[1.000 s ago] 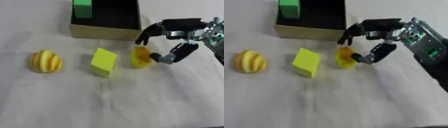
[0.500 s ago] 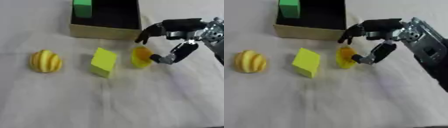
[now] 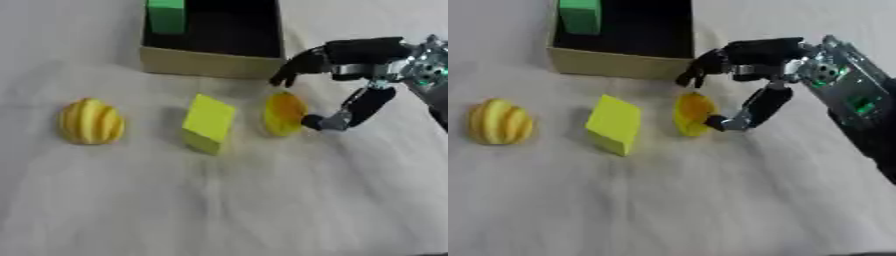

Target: Pick up objects on the table and place them in the box.

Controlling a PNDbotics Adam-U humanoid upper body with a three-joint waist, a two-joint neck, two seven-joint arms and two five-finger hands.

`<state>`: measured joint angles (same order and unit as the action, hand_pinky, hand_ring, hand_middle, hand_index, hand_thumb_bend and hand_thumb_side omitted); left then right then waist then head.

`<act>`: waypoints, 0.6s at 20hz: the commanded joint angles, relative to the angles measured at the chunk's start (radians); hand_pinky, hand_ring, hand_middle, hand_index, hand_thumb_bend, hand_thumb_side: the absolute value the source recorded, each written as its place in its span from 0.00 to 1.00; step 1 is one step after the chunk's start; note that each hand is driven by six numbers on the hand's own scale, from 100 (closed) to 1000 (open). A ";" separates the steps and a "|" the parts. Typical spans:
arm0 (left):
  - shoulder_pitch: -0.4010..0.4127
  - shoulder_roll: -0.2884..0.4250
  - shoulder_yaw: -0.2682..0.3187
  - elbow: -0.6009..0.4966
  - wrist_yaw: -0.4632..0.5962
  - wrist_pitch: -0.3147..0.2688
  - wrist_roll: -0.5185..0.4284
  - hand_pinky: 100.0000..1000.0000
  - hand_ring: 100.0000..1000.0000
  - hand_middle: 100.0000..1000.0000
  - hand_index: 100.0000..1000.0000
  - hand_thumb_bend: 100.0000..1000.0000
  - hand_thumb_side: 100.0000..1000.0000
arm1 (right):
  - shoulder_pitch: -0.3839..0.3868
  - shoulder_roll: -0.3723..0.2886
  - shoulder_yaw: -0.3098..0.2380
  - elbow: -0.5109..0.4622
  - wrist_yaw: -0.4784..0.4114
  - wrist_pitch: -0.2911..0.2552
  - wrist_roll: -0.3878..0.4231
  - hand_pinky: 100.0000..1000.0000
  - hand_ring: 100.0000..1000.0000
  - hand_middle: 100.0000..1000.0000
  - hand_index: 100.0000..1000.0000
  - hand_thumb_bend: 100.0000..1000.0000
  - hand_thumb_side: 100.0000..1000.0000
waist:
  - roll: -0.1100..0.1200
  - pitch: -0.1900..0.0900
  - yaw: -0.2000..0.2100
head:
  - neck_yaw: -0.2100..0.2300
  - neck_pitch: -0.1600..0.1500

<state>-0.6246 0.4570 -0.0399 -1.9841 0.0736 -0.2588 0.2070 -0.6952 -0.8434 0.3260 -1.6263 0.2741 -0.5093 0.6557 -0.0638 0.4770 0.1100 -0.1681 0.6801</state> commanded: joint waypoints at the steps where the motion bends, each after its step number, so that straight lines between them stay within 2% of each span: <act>1: -0.009 0.013 0.001 -0.016 0.004 0.000 -0.005 0.67 0.75 0.71 0.83 0.00 0.57 | -0.008 -0.014 -0.013 0.001 0.019 -0.110 0.098 0.88 0.73 0.79 0.92 0.16 0.38 | 0.002 -0.020 0.001 | 0.000 -0.004; 12: -0.014 0.012 -0.002 -0.016 0.011 -0.001 -0.010 0.67 0.75 0.70 0.83 0.00 0.57 | -0.008 0.005 0.002 0.031 0.070 -0.121 0.095 0.88 0.73 0.78 0.92 0.18 0.37 | 0.001 -0.011 0.011 | -0.006 -0.003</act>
<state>-0.6253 0.4569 -0.0411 -1.9841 0.0785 -0.2579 0.2006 -0.6913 -0.8214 0.3338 -1.5949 0.3341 -0.5196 0.6454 -0.0647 0.4868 0.1216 -0.1703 0.6802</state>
